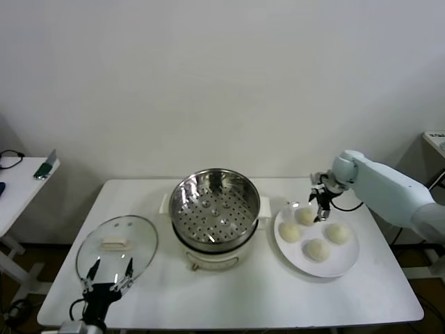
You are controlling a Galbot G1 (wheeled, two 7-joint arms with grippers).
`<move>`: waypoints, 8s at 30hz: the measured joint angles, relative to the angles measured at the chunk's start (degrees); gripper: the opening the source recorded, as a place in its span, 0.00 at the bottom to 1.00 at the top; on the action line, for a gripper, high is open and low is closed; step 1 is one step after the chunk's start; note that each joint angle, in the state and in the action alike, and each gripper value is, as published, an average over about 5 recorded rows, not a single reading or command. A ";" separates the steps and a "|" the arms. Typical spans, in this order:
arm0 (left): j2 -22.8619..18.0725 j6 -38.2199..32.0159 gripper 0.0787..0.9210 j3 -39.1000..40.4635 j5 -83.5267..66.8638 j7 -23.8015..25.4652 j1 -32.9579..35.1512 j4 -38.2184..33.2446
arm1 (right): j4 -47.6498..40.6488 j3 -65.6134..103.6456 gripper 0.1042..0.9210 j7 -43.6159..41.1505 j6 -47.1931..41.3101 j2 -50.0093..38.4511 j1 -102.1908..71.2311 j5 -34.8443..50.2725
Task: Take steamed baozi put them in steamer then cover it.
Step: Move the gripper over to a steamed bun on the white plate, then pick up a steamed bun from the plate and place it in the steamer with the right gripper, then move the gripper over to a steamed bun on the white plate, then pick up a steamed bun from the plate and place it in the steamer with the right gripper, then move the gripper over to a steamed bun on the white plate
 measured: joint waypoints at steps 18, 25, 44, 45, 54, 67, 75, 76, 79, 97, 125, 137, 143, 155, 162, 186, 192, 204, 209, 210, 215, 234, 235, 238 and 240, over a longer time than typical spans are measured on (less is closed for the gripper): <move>-0.07 -0.10 0.88 0.30 0.15 -0.16 -0.29 0.63 | -3.62 2.65 0.74 -0.08 1.85 2.23 -1.36 -2.14; -0.33 -0.56 0.88 0.93 0.84 -0.20 0.34 0.34 | 0.21 0.21 0.74 -1.43 4.92 0.74 3.17 -0.83; 0.48 -0.36 0.88 0.42 1.25 -0.25 1.26 -1.99 | 21.10 -17.85 0.74 -4.05 24.91 9.05 33.02 7.05; 0.57 -0.32 0.88 0.39 1.23 -0.25 1.21 -2.13 | 21.87 -18.40 0.74 -3.81 25.92 10.08 33.59 6.78; 0.70 0.06 0.88 0.14 1.15 -0.25 0.80 -3.12 | 21.53 -20.53 0.74 -1.68 34.71 19.57 32.95 -0.34; 0.52 -0.13 0.88 -0.26 0.57 -0.37 0.82 -2.87 | 8.47 -18.29 0.74 0.75 44.41 29.19 23.26 -14.41; 0.44 -0.16 0.88 -0.12 0.53 -0.39 0.51 -2.46 | 1.01 -15.49 0.75 2.33 47.92 32.49 18.53 -20.16; 0.44 -0.16 0.88 -0.13 0.52 -0.40 0.47 -2.44 | 0.15 -15.16 0.75 2.53 48.30 32.82 18.10 -20.68; 0.43 -0.17 0.88 -0.17 0.51 -0.41 0.37 -2.43 | -2.11 -14.34 0.79 3.19 49.32 33.66 17.05 -21.82; -0.34 0.22 0.88 0.25 1.55 -0.33 0.75 -3.75 | 7.34 -24.51 0.88 -0.51 45.59 25.82 28.79 2.30; 0.39 -0.02 0.88 0.14 1.79 -0.27 -0.53 -2.55 | 36.73 -44.49 0.88 10.68 -4.54 -6.74 34.46 29.94; 0.04 -0.44 0.88 -0.48 1.81 -0.29 -0.08 -2.20 | 30.19 -35.56 0.88 14.40 -11.00 -4.57 21.32 27.28; -0.27 -0.55 0.88 -0.59 1.85 -0.30 0.00 -2.09 | 26.22 -32.27 0.88 14.98 -12.27 -2.62 16.87 26.03; -0.56 -0.62 0.88 -0.55 2.00 -0.32 0.01 -2.06 | 22.01 -28.79 0.82 15.18 -13.44 -0.88 12.31 24.06; -0.50 -0.49 0.88 -0.59 2.00 -0.40 0.11 -2.23 | 21.88 -28.23 0.67 14.43 -13.19 -1.16 12.25 23.72; 0.57 -0.02 0.88 -0.23 2.03 -0.39 0.13 -3.64 | 35.76 -38.08 0.64 8.01 -13.54 3.63 47.07 42.95; 0.61 0.05 0.88 -0.30 1.83 -0.34 -0.38 -3.97 | 38.97 -35.23 0.64 11.94 -17.68 10.48 47.96 48.17; 0.30 -0.06 0.88 -0.73 1.17 -0.37 -0.49 -4.12 | 32.40 -33.03 0.64 16.98 -21.51 24.65 39.15 48.08; 0.07 -0.05 0.88 -0.74 1.10 -0.37 -0.68 -4.13 | 28.39 -32.76 0.64 18.09 -22.20 28.45 34.47 46.22; 0.05 -0.04 0.88 -0.74 1.10 -0.37 -0.72 -4.12 | 27.69 -32.77 0.64 18.31 -22.32 28.98 33.60 45.81; 0.02 -0.03 0.88 -0.77 1.07 -0.37 -0.90 -3.88 | 24.70 -32.53 0.64 19.40 -23.04 31.04 29.71 43.75; 0.26 -0.12 0.88 -0.45 1.32 -0.34 -0.52 -4.27 | 25.47 -35.51 0.88 11.92 -15.64 25.36 35.77 42.59; 0.28 -0.12 0.88 -0.41 1.34 -0.34 -0.51 -4.27 | 26.29 -36.14 0.88 10.88 -14.84 23.85 37.05 42.73; 0.30 -0.12 0.88 -0.27 1.45 -0.34 -0.47 -4.28 | 29.32 -38.45 0.88 8.17 -12.68 18.44 40.86 42.61; 0.30 -0.11 0.88 -0.19 1.53 -0.34 -0.45 -4.28 | 31.61 -40.29 0.88 6.91 -11.55 14.37 42.97 41.85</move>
